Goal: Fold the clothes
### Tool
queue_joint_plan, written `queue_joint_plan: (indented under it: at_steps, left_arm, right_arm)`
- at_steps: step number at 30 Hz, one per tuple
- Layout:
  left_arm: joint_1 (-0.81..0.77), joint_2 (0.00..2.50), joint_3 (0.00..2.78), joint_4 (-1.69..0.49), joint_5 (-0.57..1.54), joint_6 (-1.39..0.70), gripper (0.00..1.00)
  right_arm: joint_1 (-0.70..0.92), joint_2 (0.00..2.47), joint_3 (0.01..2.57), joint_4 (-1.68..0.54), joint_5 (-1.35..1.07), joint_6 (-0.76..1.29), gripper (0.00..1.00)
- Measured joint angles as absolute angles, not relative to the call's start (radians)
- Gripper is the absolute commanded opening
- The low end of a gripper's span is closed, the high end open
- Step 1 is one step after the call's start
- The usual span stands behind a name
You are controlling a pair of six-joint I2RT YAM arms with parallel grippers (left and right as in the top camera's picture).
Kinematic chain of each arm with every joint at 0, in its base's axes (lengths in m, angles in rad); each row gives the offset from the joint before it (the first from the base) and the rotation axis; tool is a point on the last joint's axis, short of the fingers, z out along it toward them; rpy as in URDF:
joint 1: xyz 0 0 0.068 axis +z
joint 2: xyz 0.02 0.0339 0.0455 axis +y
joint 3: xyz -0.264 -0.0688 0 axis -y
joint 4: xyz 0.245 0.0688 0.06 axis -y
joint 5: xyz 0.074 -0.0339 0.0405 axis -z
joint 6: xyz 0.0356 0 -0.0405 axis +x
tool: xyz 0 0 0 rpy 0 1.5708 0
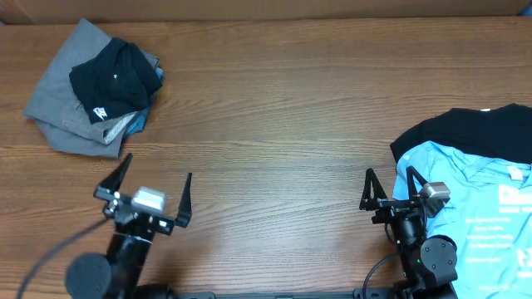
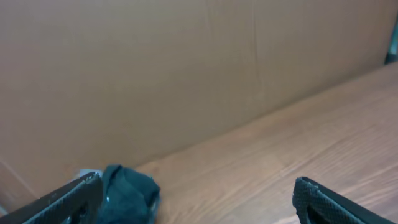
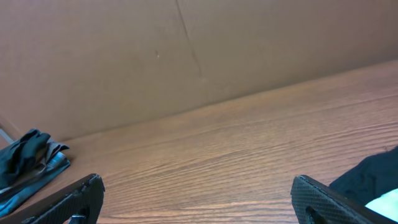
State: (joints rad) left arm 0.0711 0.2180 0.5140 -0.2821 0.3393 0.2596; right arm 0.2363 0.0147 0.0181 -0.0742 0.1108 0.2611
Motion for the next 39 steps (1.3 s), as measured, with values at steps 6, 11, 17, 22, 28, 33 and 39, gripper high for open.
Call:
queue_joint_plan:
  at_steps: [6,11,17,22,28,33,39]
  left_arm:
    - [0.071,0.029,0.262,-0.135,0.342,0.262,1.0]
    - [0.071,0.018,0.131,-0.076,0.36,0.262,1.0]
    - [0.071,0.018,0.008,-0.048,0.367,0.262,1.0]
    - [0.071,0.016,0.008,-0.044,0.367,0.262,1.0]
    - [0.071,0.016,0.008,-0.044,0.367,0.262,1.0]
    - [0.071,0.016,0.008,-0.044,0.367,0.262,1.0]
    - [0.071,0.016,0.008,-0.044,0.367,0.262,1.0]
  right_arm:
    - [0.236,0.015,0.018,-0.075,0.11,0.261,1.0]
    - [0.236,0.015,0.018,-0.075,0.111,0.262,1.0]
    - [0.236,0.015,0.018,-0.075,0.11,0.261,1.0]
    - [0.236,0.015,0.018,-0.075,0.111,0.261,1.0]
    - [0.236,0.015,0.018,-0.075,0.111,0.261,1.0]
    - [0.236,0.015,0.018,-0.075,0.111,0.262,1.0]
    - [0.236,0.015,0.018,-0.074,0.111,0.261,1.0]
